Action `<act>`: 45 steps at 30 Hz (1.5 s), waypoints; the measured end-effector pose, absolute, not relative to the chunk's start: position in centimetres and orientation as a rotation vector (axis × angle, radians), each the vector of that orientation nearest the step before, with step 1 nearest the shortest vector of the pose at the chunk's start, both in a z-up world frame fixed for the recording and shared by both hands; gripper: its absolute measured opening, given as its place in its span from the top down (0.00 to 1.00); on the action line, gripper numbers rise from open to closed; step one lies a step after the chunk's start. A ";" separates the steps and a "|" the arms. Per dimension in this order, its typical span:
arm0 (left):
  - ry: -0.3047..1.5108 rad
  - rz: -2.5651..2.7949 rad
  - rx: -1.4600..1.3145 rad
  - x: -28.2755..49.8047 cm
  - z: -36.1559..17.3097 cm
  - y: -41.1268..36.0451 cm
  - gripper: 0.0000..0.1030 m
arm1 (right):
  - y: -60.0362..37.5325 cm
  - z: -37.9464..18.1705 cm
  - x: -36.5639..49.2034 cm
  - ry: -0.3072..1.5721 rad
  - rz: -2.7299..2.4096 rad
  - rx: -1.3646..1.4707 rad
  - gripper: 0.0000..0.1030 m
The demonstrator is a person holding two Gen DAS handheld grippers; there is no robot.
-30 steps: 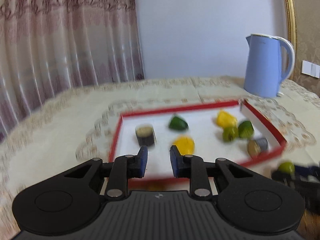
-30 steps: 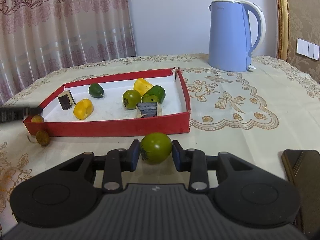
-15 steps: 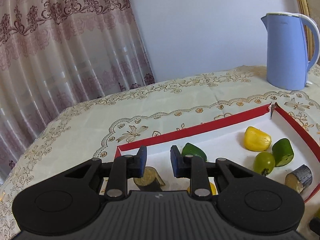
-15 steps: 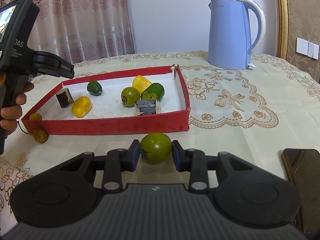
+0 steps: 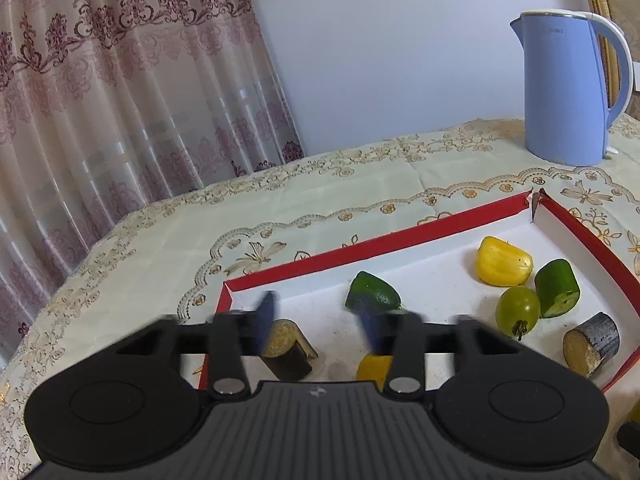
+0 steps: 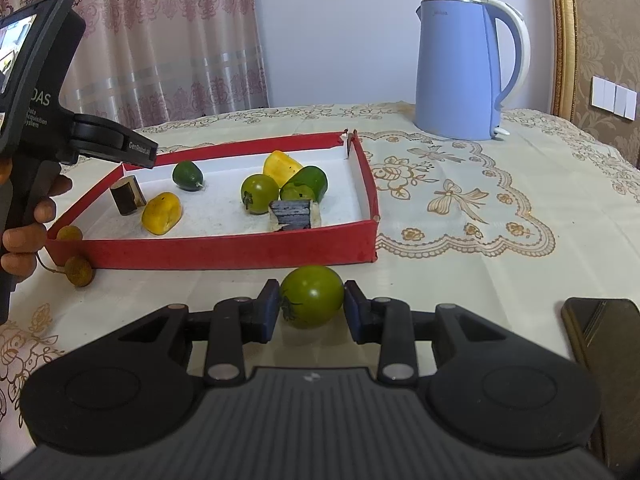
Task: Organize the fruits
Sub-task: 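Carry the quince into the tray and release it with the left gripper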
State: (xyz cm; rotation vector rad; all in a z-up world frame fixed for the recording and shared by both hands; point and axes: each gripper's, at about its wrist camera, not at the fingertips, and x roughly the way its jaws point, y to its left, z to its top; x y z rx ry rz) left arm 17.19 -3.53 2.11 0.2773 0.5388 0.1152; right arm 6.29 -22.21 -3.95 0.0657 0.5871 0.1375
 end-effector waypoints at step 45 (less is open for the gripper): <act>0.618 -0.056 0.130 6.9 -2.5 1.1 0.77 | -19.4 0.2 6.8 0.487 0.282 0.063 0.68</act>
